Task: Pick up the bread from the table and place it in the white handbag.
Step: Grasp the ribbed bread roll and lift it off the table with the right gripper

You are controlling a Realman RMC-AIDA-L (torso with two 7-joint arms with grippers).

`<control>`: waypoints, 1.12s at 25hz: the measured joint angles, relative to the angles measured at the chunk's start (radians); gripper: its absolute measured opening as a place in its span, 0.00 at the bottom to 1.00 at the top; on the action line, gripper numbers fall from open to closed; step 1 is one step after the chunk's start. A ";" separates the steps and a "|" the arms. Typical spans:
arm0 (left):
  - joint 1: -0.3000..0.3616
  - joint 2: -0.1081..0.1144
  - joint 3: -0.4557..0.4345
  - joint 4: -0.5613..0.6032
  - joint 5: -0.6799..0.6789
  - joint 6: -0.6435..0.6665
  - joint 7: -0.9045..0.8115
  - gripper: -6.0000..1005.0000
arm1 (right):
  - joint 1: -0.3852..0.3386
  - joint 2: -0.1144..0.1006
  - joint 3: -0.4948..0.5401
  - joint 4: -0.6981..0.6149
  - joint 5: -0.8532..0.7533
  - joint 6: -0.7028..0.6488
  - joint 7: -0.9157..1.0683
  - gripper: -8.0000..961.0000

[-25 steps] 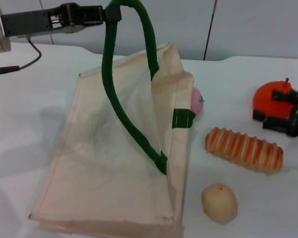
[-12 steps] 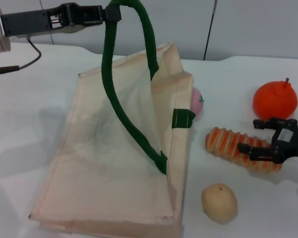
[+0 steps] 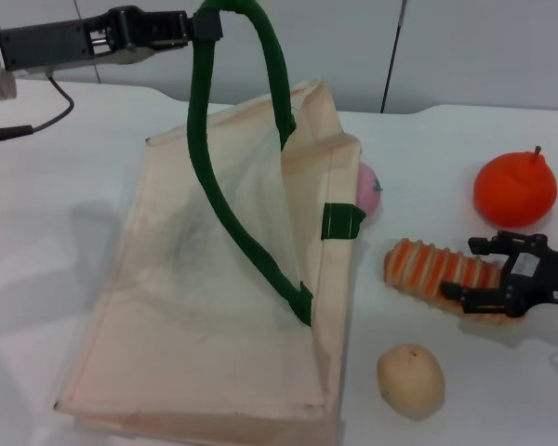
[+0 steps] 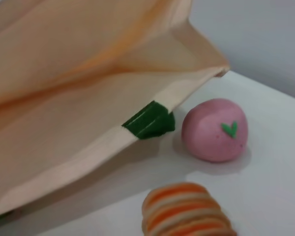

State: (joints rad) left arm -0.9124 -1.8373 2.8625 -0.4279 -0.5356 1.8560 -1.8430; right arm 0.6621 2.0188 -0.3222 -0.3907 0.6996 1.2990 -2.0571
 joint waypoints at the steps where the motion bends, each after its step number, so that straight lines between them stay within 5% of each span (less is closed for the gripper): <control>1: 0.000 0.000 0.000 0.000 0.000 0.000 0.000 0.13 | 0.001 0.000 -0.007 0.001 0.000 -0.002 0.000 0.92; 28: 0.013 0.000 0.000 0.000 -0.024 0.002 -0.002 0.13 | 0.002 -0.009 -0.054 -0.004 0.016 0.069 -0.036 0.72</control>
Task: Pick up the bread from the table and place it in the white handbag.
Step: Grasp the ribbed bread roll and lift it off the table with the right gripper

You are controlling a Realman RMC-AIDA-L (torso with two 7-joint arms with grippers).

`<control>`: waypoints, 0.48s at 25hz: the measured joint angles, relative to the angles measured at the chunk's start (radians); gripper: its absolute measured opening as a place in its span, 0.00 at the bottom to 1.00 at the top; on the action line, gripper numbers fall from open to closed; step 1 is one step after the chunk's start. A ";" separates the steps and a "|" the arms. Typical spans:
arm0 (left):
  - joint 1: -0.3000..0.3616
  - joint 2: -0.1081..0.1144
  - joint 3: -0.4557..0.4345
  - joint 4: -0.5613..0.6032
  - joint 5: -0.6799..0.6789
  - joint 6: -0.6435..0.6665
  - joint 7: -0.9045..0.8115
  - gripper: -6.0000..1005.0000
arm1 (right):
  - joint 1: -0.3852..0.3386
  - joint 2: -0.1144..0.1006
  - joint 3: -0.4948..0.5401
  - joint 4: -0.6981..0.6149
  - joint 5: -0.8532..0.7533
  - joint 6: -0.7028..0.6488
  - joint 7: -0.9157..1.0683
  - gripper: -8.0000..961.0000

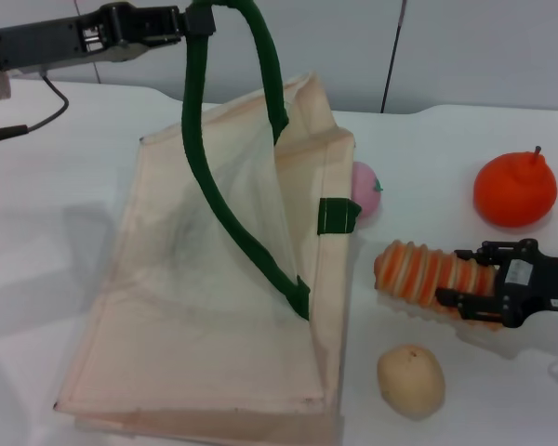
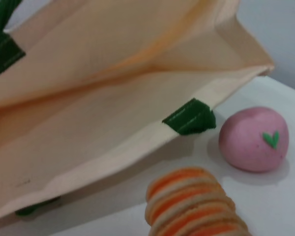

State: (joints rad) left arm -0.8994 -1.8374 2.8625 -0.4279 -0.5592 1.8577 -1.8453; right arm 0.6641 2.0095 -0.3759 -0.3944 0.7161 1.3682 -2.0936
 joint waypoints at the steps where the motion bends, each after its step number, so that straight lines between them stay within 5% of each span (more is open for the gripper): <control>1: 0.000 0.000 0.000 0.000 0.001 0.000 0.000 0.13 | 0.000 0.000 0.000 0.000 0.004 0.001 -0.002 0.71; 12: -0.010 0.000 0.002 0.000 0.018 0.001 0.000 0.13 | 0.056 0.004 -0.016 -0.020 0.054 0.109 -0.010 0.59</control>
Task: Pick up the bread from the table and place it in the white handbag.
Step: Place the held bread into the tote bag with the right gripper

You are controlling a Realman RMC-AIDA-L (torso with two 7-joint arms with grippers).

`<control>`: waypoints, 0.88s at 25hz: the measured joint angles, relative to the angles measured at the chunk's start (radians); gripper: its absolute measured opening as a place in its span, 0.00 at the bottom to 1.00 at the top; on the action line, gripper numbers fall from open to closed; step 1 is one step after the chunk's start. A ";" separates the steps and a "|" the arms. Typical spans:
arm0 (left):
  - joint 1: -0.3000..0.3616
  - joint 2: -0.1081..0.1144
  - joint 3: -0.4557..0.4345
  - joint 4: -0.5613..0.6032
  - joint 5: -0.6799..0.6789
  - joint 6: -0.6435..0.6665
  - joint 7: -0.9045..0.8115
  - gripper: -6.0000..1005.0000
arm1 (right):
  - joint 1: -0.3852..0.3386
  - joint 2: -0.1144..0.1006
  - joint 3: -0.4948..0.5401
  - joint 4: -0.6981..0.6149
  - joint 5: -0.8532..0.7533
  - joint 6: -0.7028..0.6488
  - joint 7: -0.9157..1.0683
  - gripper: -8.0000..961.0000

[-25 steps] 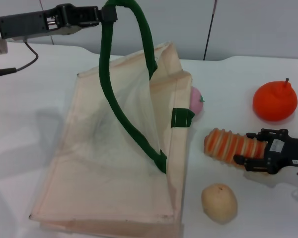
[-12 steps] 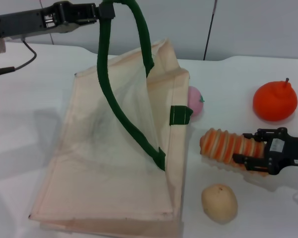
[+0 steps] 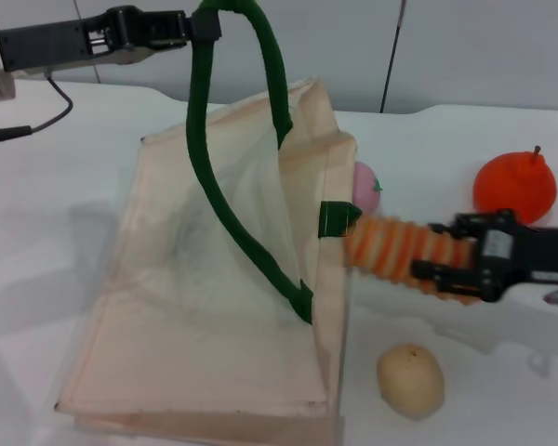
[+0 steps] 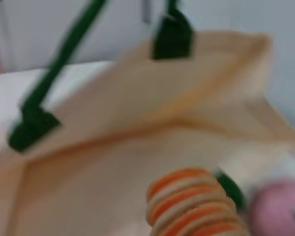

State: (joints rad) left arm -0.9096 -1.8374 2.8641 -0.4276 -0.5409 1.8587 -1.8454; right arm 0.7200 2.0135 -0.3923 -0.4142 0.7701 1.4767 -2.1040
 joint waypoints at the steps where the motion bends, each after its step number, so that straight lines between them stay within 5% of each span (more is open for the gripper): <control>1: -0.002 0.000 0.000 0.000 0.001 -0.001 0.000 0.13 | 0.016 0.002 -0.008 0.002 -0.003 0.001 0.000 0.58; 22: -0.051 -0.012 0.000 0.009 0.018 -0.003 0.000 0.14 | 0.283 0.019 -0.084 0.222 0.008 -0.219 -0.045 0.44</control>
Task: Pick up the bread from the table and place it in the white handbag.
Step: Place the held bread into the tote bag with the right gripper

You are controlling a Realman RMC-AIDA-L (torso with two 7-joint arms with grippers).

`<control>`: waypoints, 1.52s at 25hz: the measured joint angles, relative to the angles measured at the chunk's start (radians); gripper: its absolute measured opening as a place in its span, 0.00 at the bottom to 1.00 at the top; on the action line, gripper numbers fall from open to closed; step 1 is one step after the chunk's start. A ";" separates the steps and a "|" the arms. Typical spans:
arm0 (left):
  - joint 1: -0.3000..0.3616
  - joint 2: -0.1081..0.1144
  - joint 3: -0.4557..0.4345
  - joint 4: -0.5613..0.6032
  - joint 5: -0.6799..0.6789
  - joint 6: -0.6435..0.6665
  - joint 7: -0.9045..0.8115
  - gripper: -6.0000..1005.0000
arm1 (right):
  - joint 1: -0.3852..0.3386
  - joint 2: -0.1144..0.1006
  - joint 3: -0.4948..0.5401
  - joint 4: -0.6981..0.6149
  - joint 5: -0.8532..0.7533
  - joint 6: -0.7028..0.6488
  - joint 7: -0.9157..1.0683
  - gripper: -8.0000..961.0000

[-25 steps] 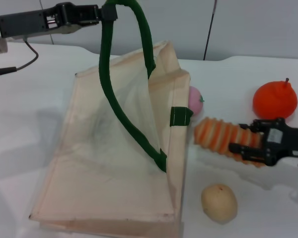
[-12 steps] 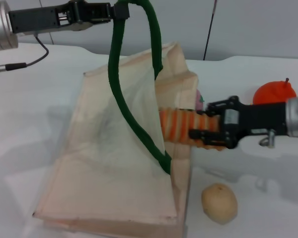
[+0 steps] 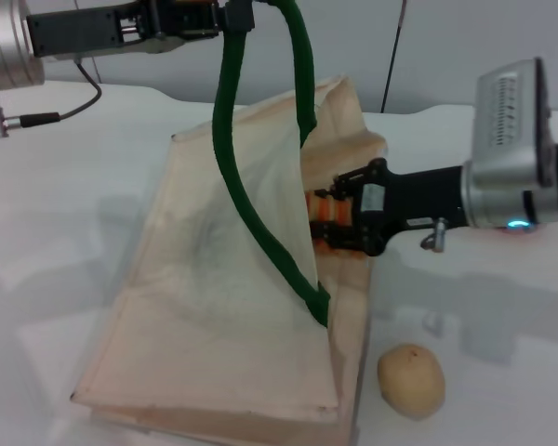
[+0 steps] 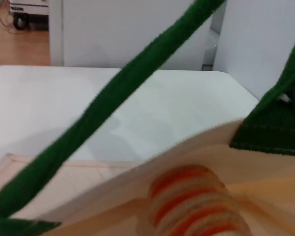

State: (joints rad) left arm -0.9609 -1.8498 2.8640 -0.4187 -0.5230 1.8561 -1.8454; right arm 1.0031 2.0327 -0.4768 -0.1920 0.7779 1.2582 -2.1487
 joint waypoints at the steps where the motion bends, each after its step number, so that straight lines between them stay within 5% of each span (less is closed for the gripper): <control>1: 0.000 0.000 0.000 0.000 0.000 0.000 0.000 0.14 | 0.010 0.000 0.001 0.018 0.001 -0.023 -0.012 0.44; 20: -0.002 0.000 -0.002 0.000 0.000 0.000 0.000 0.14 | 0.041 0.003 0.085 0.109 0.003 -0.056 -0.082 0.34; 30: 0.001 0.000 -0.001 0.000 0.000 -0.001 0.000 0.14 | 0.030 0.002 0.090 0.109 0.003 -0.057 -0.082 0.79; 38: 0.005 0.000 -0.002 -0.003 -0.003 -0.006 0.000 0.14 | -0.017 -0.003 0.115 0.094 0.003 -0.097 -0.079 0.92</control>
State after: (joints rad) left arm -0.9554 -1.8496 2.8625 -0.4221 -0.5255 1.8504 -1.8449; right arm 0.9863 2.0299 -0.3617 -0.0975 0.7809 1.1615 -2.2280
